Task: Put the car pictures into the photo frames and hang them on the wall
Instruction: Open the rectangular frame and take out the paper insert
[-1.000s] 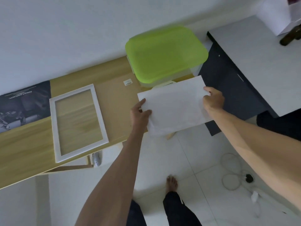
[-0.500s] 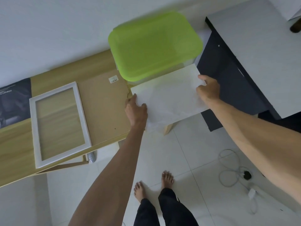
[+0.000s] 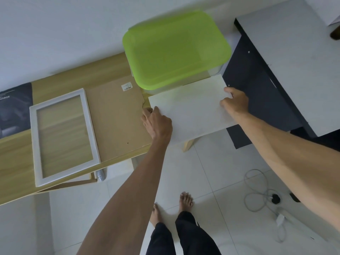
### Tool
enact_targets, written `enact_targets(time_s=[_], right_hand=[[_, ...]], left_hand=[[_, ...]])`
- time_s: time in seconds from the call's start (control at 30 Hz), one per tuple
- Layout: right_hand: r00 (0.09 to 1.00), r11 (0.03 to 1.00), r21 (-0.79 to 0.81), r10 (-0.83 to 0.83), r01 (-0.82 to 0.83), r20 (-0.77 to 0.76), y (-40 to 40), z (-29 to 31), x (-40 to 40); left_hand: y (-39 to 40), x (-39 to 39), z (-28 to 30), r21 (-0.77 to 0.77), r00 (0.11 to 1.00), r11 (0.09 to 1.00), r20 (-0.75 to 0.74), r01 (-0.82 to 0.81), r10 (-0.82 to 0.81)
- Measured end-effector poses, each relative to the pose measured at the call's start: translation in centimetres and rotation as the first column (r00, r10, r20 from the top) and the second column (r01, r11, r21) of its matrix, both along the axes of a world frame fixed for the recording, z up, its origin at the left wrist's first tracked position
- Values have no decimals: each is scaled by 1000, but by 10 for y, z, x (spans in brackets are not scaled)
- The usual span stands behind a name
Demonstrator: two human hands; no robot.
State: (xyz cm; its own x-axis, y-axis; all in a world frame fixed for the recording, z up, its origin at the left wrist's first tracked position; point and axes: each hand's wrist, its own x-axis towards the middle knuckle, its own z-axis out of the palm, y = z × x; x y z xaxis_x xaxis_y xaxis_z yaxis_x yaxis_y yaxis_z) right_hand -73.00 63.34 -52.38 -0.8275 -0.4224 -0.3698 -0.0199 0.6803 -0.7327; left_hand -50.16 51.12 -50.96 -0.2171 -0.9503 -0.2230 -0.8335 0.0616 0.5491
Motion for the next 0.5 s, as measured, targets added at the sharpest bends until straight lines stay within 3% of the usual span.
enact_targets(time_s=[0.23, 0.5], right_hand=[[985, 997, 28, 73, -69, -154, -1, 16, 9], [950, 983, -70, 146, -171, -276, -39, 61, 63]], left_hand=[[-6, 16, 6, -36, 978, 999, -208, -25, 16], [-39, 77, 30, -72, 937, 995, -346, -73, 44]])
